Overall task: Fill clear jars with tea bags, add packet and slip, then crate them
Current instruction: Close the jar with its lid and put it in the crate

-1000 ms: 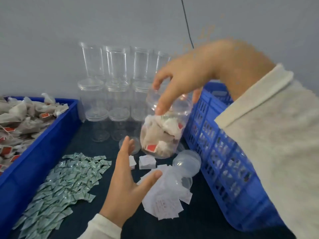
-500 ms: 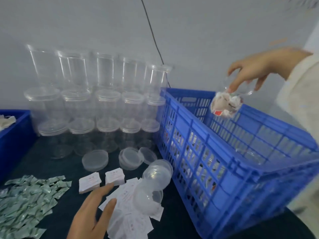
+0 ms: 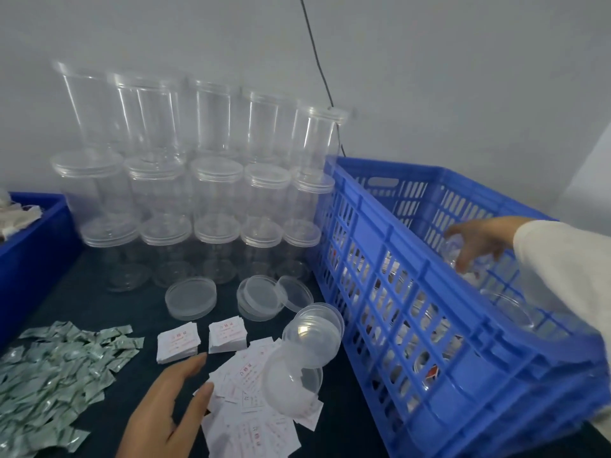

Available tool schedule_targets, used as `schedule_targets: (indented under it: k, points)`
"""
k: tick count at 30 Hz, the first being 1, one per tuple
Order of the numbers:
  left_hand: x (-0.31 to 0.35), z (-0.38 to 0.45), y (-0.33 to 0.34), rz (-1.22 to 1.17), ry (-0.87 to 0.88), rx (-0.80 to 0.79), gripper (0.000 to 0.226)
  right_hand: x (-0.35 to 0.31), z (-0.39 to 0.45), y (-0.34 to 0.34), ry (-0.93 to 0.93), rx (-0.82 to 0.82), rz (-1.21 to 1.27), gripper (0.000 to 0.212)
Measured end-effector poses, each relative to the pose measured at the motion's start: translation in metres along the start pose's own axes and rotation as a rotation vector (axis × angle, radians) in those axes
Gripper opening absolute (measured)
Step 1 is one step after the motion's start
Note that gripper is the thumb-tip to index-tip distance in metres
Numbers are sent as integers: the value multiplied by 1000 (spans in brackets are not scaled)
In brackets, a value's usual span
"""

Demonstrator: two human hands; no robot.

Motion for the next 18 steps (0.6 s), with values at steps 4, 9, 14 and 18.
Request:
schedule_targets:
  k: [4,9,14,18]
  points:
    - [-4,0,-3,-12,-16,33,35,-2,11,30,-31,-106,-61,91]
    - [-8,0,4,-18,-51,-3,33,-4,18,55,-60,-188,-146,89]
    - [-5,2,12,-25,-50,-41,35,-5,18,57,-82,-226,-242,91]
    - [-2,2,11,-26,-27,-49,37,-6,11,48,-64,-216,-342,96]
Point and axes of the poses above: each hand's wrist, its own z-axis towards the middle knuckle, its own y-axis out of the palm, x = y × z, the point moved 9 cm from there along z, towards the middle knuckle, and after that the axes turned 4 degrees about -x, right-handed, at the moved point
